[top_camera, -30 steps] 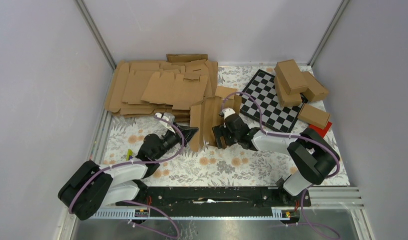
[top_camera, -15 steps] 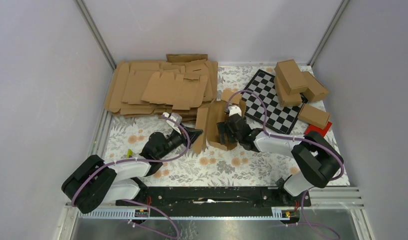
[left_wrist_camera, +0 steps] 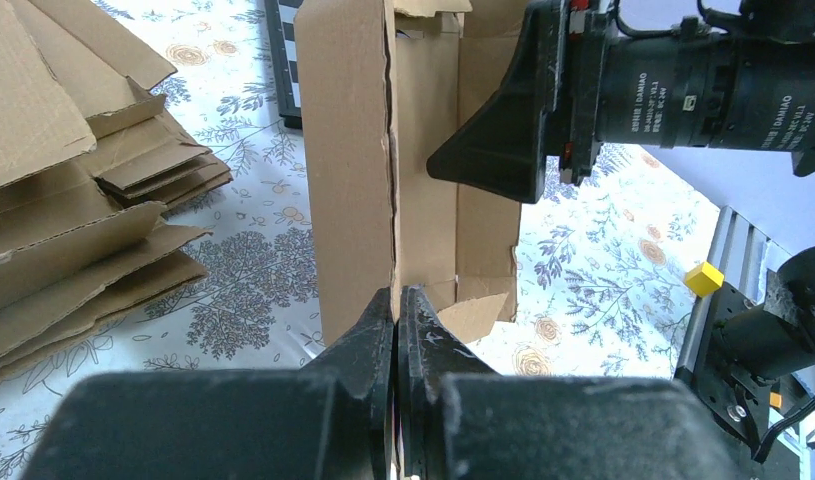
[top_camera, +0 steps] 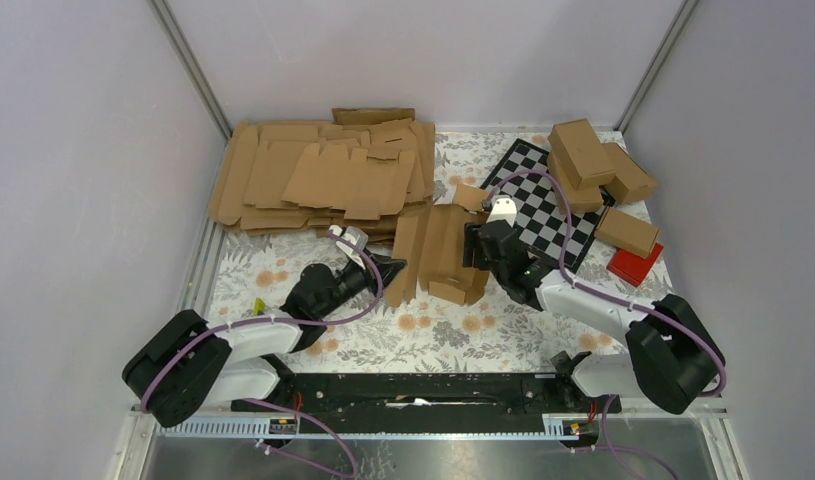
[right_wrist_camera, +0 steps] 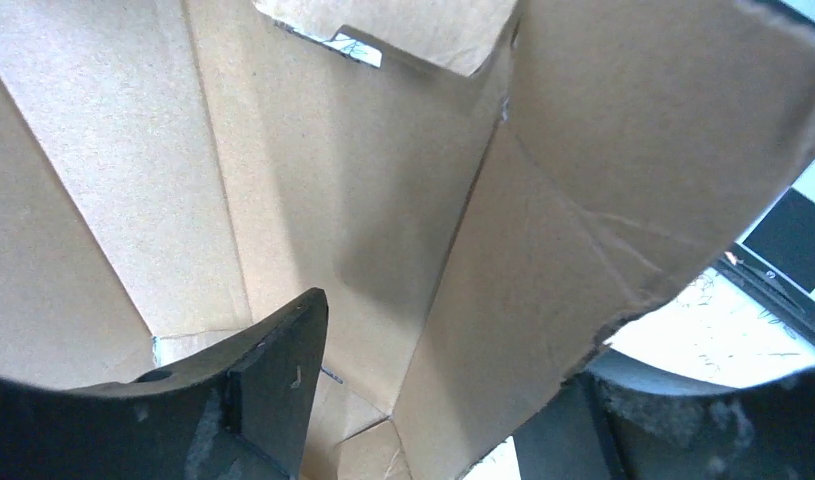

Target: Fold the paper box

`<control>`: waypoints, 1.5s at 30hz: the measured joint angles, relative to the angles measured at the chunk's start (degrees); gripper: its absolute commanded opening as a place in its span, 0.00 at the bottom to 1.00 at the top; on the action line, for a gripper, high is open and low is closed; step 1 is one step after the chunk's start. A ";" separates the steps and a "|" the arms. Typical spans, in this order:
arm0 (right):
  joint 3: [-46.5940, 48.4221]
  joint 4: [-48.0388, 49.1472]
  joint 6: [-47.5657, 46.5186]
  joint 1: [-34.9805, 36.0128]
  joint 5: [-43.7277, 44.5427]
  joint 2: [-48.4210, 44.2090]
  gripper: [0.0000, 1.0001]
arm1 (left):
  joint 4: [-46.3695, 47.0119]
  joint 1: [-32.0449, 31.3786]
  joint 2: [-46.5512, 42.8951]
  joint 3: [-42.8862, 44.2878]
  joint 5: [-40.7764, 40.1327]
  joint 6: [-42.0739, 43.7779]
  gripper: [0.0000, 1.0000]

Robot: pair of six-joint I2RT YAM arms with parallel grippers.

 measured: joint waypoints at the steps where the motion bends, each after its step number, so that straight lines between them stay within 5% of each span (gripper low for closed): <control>1: 0.02 0.20 -0.20 0.00 0.26 -0.35 0.61 | -0.09 -0.04 -0.07 0.00 -0.15 0.11 0.00; 9: 0.02 -0.13 -0.42 0.00 3.78 -3.30 0.49 | -1.11 -0.04 -1.84 0.00 -1.38 0.92 0.00; 11: 0.02 -0.37 -0.63 0.00 4.61 -5.44 0.37 | -1.53 -0.04 -2.40 0.00 -1.73 1.11 0.00; 14: 0.02 -0.52 -1.27 0.00 5.07 -7.54 0.03 | -2.69 -0.07 -3.34 0.00 -2.56 1.55 0.00; 18: 0.02 -0.20 -2.29 0.00 5.68 -8.92 0.00 | -3.76 -0.09 -4.50 0.00 -3.54 2.27 0.00; 20: 0.02 0.13 -2.64 0.00 5.68 -8.74 0.00 | -4.07 -0.11 -4.92 0.00 -3.85 2.45 0.11; 23: 0.04 1.68 -3.93 0.00 5.31 -8.00 0.00 | -4.20 -0.09 -5.33 -0.02 -4.46 2.10 0.46; 28: -2.36 9.42 -8.76 0.00 0.87 -8.17 0.00 | -6.75 0.87 -7.28 0.74 -6.27 0.87 0.53; 33: -4.11 12.46 -11.30 0.00 -1.25 -9.18 0.00 | -9.40 4.70 -6.80 3.78 -6.19 0.28 0.45; 37: -4.63 14.25 -12.57 0.00 -2.99 -10.29 0.00 | -9.68 7.23 -6.19 4.57 -6.03 -0.42 0.01; 39: -5.11 15.17 -13.38 0.00 -4.33 -10.67 0.13 | -11.08 7.37 -5.92 5.60 -5.77 0.04 0.00; 41: -5.79 16.15 -14.01 0.00 -5.57 -10.84 0.45 | -13.81 7.34 -5.22 7.93 -5.60 1.05 0.00; 45: -8.63 17.62 -14.16 0.00 -6.34 -12.15 0.75 | -15.43 7.19 -5.35 9.35 -5.29 2.03 0.00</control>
